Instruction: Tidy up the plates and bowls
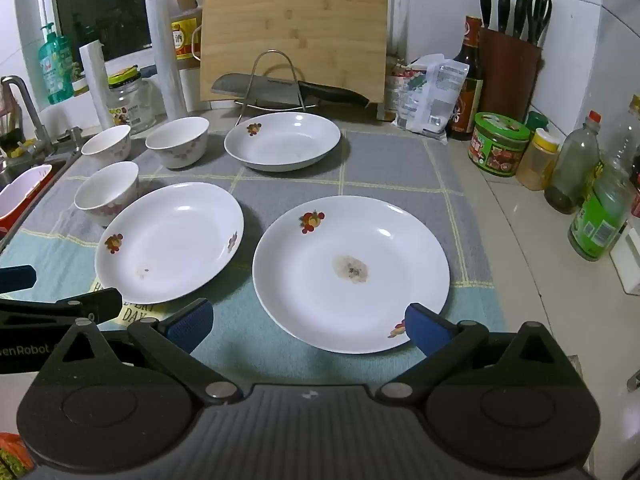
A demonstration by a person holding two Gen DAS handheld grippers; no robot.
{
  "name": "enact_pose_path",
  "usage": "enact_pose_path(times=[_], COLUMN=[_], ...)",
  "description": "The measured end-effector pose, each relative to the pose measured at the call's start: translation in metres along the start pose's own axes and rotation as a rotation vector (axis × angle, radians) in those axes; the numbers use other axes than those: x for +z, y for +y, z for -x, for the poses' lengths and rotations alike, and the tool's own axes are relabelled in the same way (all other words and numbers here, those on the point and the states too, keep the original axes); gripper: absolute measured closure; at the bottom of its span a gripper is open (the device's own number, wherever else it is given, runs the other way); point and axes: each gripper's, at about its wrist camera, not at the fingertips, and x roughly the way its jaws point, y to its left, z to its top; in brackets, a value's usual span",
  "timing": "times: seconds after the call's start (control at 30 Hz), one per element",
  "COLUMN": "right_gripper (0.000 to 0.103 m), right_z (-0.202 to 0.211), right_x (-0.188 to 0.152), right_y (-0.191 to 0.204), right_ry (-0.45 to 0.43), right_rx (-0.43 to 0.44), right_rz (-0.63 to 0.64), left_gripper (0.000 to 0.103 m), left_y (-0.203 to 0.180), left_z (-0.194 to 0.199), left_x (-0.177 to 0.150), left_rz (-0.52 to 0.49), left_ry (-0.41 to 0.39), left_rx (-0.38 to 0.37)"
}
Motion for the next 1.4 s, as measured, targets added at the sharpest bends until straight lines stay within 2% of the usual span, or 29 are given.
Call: enact_pose_path(times=[0.27, 1.4], right_gripper=[0.0, 0.0], right_z=[0.0017, 0.0094], right_x=[0.0004, 0.0056], right_y=[0.0013, 0.0011], right_ry=[-0.002, -0.016], right_rx=[-0.002, 0.003], right_rz=[-0.008, 0.005], left_gripper=[0.001, 0.001], left_y=[0.0022, 0.0037], left_z=[0.0007, 0.0088], left_x=[0.0007, 0.0041], left_rz=[0.014, 0.02], left_ry=[0.006, -0.001], left_rx=[-0.016, -0.003])
